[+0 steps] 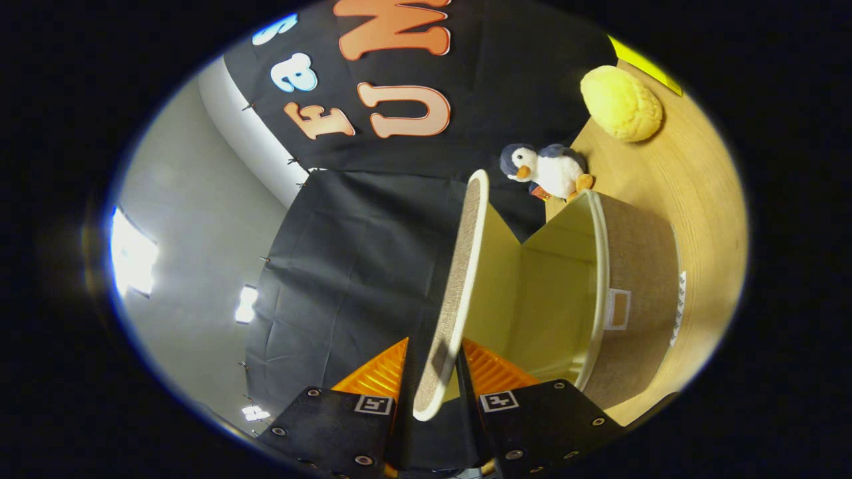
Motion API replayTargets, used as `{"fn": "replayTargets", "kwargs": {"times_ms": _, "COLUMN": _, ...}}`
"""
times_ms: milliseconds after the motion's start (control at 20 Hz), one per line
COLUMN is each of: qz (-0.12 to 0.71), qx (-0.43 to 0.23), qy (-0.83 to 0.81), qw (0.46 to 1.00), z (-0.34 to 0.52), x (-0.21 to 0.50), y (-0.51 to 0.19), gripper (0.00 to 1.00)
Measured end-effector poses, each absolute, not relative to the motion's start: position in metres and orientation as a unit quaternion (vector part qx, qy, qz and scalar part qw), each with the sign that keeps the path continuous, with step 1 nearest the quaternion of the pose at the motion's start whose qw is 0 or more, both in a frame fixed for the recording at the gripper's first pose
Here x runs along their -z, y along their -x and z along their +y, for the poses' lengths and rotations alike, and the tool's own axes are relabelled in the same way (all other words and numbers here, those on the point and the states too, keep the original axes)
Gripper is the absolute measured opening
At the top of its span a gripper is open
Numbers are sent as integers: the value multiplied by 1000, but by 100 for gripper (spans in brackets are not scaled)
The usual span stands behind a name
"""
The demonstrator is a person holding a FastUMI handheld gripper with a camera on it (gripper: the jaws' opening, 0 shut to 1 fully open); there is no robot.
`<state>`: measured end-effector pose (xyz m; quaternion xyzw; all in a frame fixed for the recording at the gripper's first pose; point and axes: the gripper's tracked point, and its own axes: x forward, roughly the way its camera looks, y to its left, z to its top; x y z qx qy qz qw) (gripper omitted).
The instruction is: Open the storage box then place both shoes into the box .Put the left shoe in first, then the right shoe, with the right side of both shoes facing outward in a uniform manner.
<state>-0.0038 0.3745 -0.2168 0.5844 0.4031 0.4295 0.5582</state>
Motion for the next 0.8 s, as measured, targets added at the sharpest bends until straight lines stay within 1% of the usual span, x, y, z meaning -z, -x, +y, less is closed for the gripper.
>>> {"fn": "replayTargets", "kwargs": {"times_ms": 150, "qz": 401, "qx": -442, "qy": -568, "qw": 567, "z": 387, "x": 199, "y": 4, "gripper": 33}}
{"fn": "replayTargets", "kwargs": {"times_ms": 200, "qz": 403, "qx": -441, "qy": -553, "qw": 581, "z": 393, "x": 198, "y": 1, "gripper": 33}}
{"fn": "replayTargets", "kwargs": {"times_ms": 250, "qz": 403, "qx": -436, "qy": -541, "qw": 596, "z": 400, "x": 199, "y": -2, "gripper": 27}}
{"fn": "replayTargets", "kwargs": {"times_ms": 350, "qz": 401, "qx": -441, "qy": -536, "qw": 597, "z": 414, "x": 183, "y": -3, "gripper": 14}}
{"fn": "replayTargets", "kwargs": {"times_ms": 550, "qz": 397, "qx": -455, "qy": -509, "qw": 614, "z": 448, "x": 159, "y": -6, "gripper": 13}}
{"fn": "replayTargets", "kwargs": {"times_ms": 800, "qz": 400, "qx": -461, "qy": -453, "qw": 650, "z": 498, "x": 144, "y": -3, "gripper": 16}}
